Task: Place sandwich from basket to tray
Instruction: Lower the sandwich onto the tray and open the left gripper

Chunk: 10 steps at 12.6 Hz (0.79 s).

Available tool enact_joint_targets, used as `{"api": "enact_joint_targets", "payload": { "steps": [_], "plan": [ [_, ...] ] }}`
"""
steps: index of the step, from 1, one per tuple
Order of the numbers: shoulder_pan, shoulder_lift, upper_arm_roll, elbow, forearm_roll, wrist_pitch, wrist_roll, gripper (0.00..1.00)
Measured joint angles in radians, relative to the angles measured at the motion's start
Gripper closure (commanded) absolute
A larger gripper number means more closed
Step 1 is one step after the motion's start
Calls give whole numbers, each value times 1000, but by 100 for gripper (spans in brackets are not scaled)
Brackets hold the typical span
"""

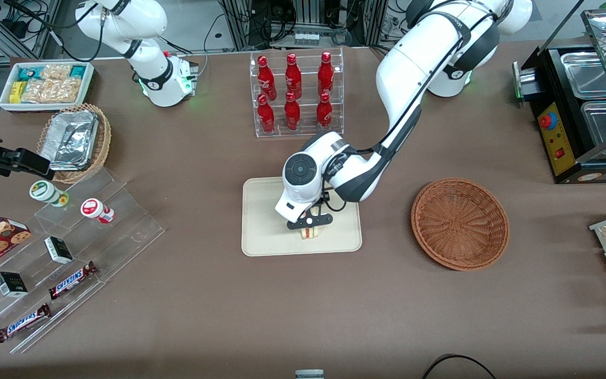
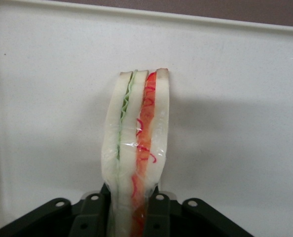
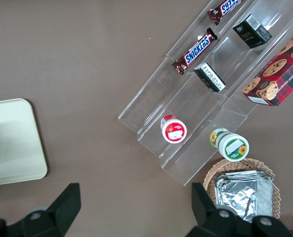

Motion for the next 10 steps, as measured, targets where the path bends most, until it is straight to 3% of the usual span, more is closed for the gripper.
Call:
{"api": "enact_joint_targets", "payload": {
  "steps": [7, 10],
  "plan": [
    [1, -15, -2, 102, 0, -121, 9, 0],
    [38, -65, 0, 123, -41, -154, 106, 0]
  ]
}}
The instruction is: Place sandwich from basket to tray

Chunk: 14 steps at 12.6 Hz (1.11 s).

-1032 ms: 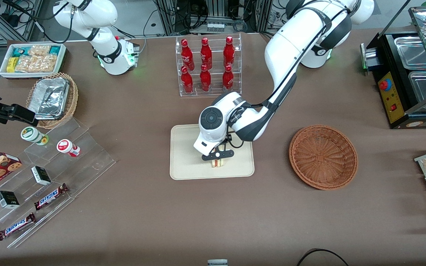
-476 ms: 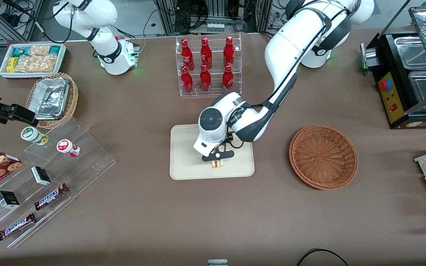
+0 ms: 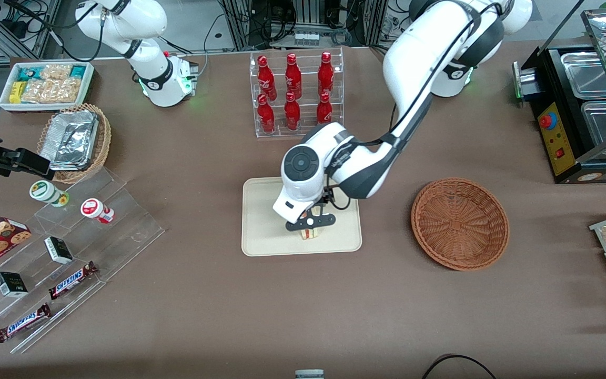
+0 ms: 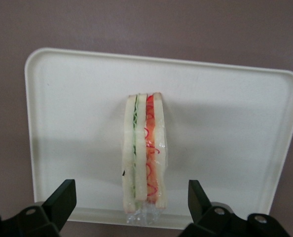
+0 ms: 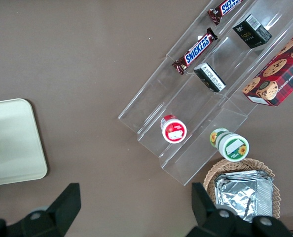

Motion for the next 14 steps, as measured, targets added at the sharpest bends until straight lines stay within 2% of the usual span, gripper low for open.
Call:
{"api": "enact_joint_targets", "payload": {
  "steps": [6, 14],
  "plan": [
    [179, -140, 9, -37, -18, -171, 250, 0],
    [467, -510, 11, -416, -26, -183, 712, 0]
  ]
}}
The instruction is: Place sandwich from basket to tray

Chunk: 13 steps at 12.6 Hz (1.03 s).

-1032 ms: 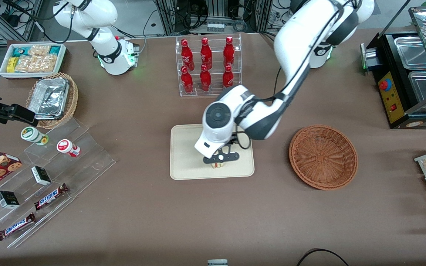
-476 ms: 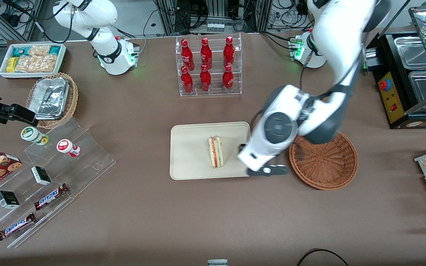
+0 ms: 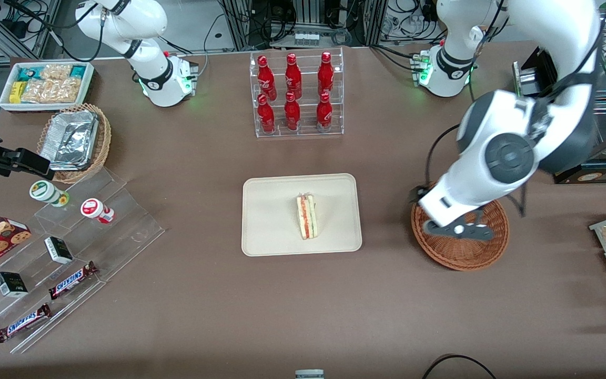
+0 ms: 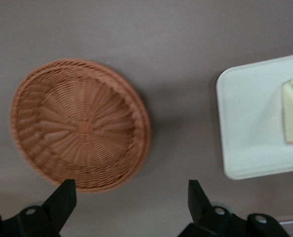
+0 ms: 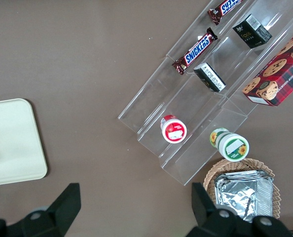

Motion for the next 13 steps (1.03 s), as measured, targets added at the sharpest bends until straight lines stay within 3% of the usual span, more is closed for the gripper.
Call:
{"api": "enact_joint_targets", "payload": {
  "steps": [7, 13],
  "plan": [
    [155, -174, 10, -87, -5, -151, 206, 0],
    [105, -274, 176, -67, -45, -250, 228, 0]
  ]
}}
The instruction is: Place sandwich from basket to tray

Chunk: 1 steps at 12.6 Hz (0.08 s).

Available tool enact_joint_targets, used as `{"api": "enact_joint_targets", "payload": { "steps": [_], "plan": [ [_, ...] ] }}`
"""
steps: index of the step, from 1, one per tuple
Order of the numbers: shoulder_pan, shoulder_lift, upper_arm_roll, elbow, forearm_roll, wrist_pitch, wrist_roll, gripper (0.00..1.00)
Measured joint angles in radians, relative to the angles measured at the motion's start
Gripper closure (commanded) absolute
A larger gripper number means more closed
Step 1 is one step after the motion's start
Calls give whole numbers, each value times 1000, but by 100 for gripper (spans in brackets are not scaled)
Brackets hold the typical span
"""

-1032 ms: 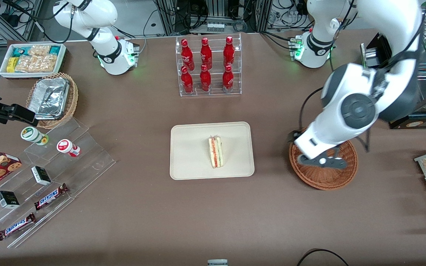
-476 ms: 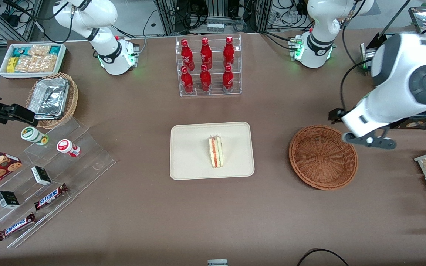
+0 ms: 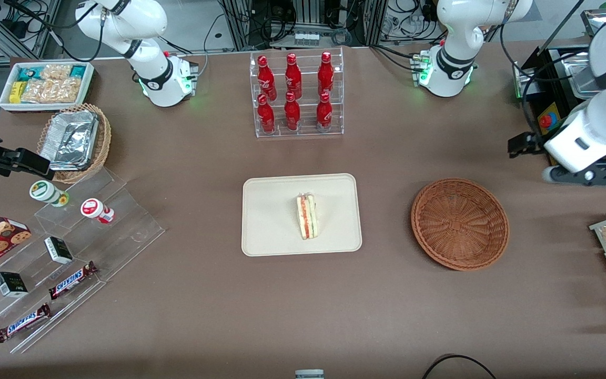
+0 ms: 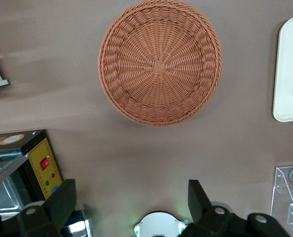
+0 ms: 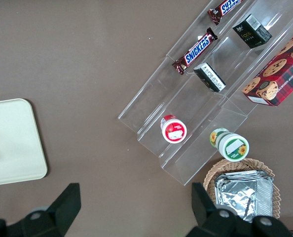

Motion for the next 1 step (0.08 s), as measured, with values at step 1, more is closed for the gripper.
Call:
{"api": "enact_joint_targets", "payload": {
  "steps": [1],
  "plan": [
    [-3, -8, 5, 15, 0, -17, 0, 0]
  ]
}}
